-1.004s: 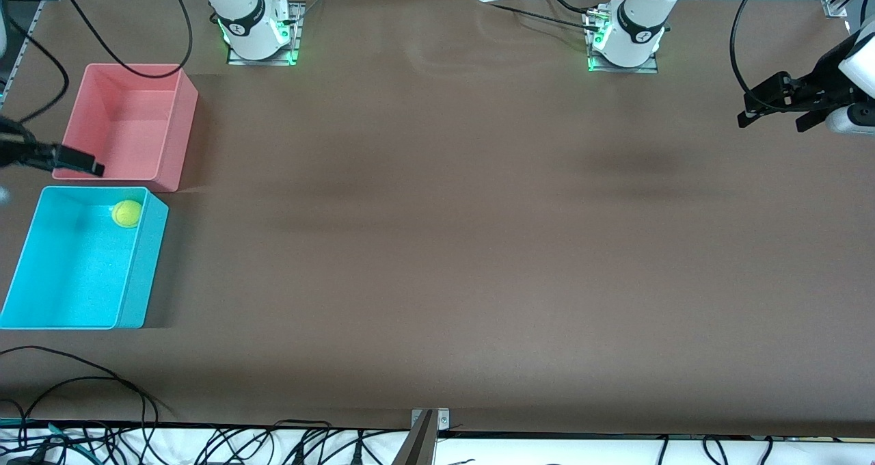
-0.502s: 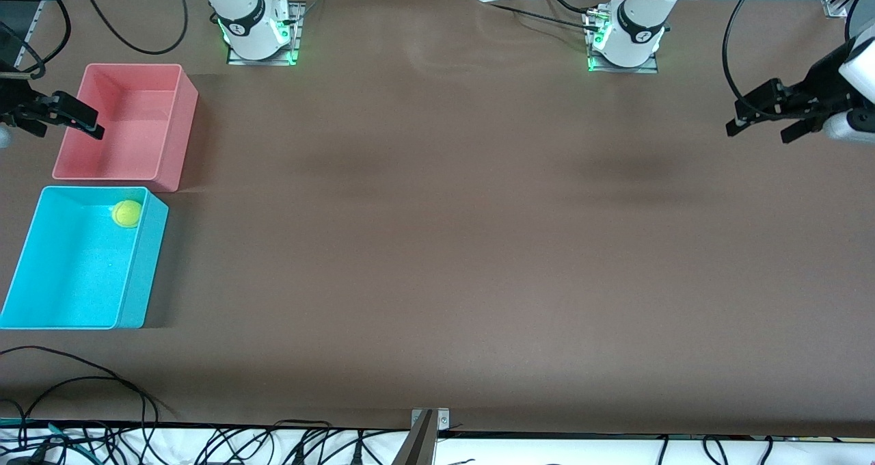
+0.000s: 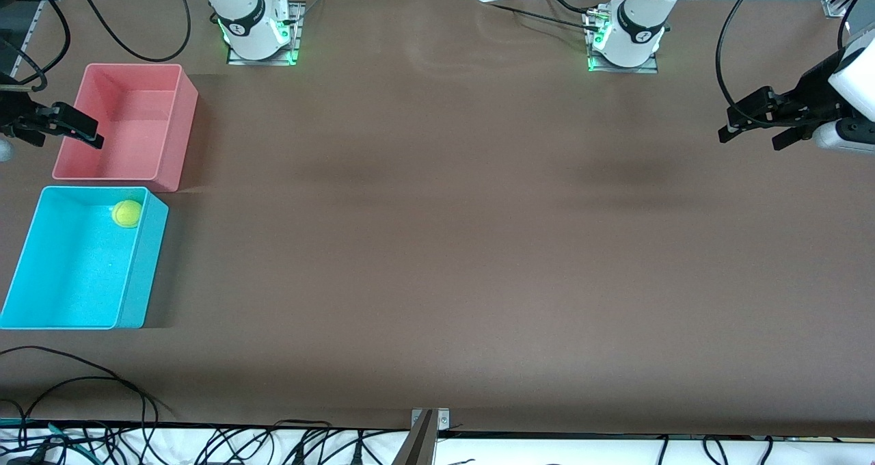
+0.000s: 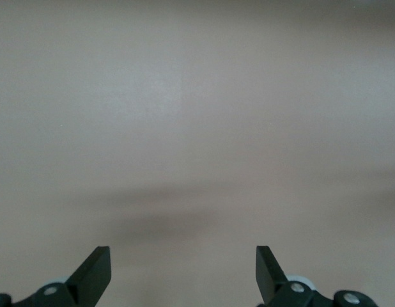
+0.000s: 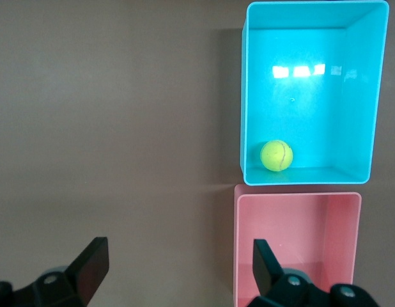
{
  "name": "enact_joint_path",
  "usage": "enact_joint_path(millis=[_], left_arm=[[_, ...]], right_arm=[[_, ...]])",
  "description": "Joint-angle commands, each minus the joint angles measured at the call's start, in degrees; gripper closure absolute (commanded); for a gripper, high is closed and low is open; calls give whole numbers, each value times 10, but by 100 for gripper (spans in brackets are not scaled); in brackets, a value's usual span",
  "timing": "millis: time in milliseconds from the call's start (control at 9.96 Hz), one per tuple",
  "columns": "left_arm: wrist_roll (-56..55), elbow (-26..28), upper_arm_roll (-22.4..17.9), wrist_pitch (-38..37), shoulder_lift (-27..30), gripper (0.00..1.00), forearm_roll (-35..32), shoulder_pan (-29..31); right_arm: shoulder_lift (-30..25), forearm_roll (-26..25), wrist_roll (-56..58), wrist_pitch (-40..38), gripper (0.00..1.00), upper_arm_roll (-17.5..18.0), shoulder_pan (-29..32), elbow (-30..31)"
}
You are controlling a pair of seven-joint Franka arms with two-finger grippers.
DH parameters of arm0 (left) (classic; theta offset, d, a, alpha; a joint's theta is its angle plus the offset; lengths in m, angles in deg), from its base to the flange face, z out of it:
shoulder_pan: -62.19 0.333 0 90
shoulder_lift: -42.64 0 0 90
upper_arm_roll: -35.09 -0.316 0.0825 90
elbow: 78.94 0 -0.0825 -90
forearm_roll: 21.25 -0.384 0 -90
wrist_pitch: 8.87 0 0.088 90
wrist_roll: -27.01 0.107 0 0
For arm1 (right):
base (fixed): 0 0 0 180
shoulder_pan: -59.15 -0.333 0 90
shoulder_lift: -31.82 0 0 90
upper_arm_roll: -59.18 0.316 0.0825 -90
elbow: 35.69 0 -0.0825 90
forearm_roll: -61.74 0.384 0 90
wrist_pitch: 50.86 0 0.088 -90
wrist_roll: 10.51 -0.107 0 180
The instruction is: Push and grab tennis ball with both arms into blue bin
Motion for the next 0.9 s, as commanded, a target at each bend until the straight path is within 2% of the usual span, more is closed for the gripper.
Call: enact_joint_path(millis=[0,100,201,401,803], left_arm=[[-2,-20,14,-20,-3,0,-35,-2],[-3,-20,37,-20,-1,0,-77,-1],[-3,-20,37,-23,1,0,-89,5],[-2,-33,26,-35,-1,0,-91,8],[-1,-35,28,-60,-6,0,-126,5]], right_arm=[[-3,-3,14,-38,0,5,6,-14],[-18,-3,16,-30,0,3,6,8],[-37,-3,16,-19,0,4,6,33],[-40,-3,15,-12,0,3,6,38],[-39,0,5,-17,0,2,6,33]])
